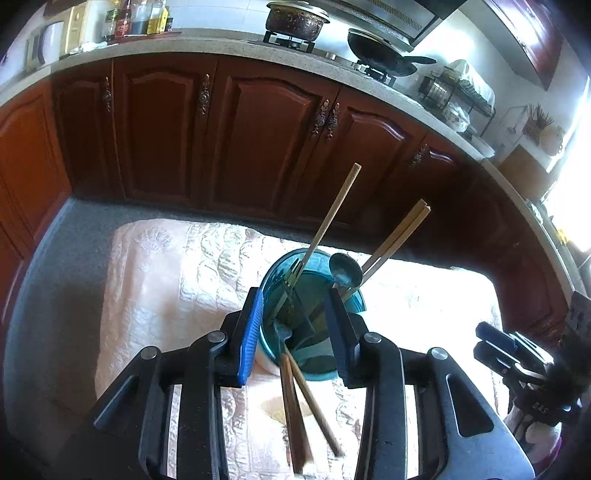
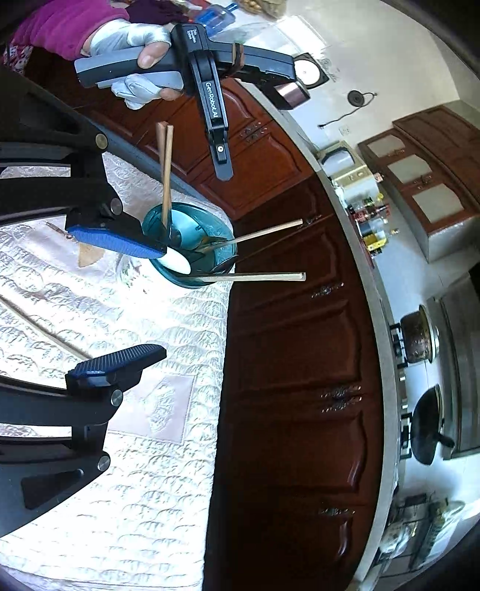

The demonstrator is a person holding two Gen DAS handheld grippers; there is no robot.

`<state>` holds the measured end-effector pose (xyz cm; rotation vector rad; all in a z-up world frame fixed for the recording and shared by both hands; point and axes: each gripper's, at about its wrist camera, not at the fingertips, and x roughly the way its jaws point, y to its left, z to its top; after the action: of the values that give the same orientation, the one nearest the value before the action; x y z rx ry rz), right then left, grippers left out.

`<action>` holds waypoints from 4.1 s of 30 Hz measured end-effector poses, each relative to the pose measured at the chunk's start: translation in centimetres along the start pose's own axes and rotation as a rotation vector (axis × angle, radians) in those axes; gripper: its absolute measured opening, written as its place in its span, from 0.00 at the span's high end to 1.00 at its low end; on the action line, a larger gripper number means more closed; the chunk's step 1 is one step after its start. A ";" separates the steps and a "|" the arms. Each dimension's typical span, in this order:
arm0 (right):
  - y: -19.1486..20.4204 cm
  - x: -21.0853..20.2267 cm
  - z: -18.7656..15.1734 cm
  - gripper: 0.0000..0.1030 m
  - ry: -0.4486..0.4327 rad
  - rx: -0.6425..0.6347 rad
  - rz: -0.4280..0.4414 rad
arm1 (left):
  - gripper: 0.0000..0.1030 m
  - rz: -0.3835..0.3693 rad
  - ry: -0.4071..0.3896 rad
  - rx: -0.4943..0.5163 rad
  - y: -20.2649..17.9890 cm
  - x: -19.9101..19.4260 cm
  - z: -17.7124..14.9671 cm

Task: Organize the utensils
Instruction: 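Move both open grippers back to the two loose wooden chopsticks, then close the left gripper on one chopstick while the right gripper grasps the other, then lift both chopsticks and lower them into the teal-rimmed holder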

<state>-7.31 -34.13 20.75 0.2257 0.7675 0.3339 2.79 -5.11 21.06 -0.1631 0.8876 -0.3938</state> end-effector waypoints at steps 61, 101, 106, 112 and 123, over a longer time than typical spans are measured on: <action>-11.4 9.9 -9.3 0.77 0.373 0.049 -0.160 | 0.56 0.029 0.245 0.224 -15.2 16.3 -12.1; 0.0 -6.4 1.8 0.95 -0.033 -0.096 0.088 | 0.96 -0.224 -0.149 0.193 -13.1 -6.8 -3.4; 3.7 -7.3 5.6 0.95 -0.090 -0.159 0.128 | 0.96 -0.155 -0.268 0.188 -11.2 -10.8 1.1; 6.9 -6.3 9.5 0.95 -0.142 -0.207 0.138 | 0.96 -0.079 -0.371 0.147 -7.5 -11.6 5.9; 10.4 0.6 13.8 0.95 -0.172 -0.269 0.090 | 0.96 -0.004 -0.454 0.041 -0.7 -4.2 10.0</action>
<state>0.70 -25.34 33.37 0.0345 0.5373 0.4918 8.07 -4.27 30.51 -0.2064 0.4321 -0.3598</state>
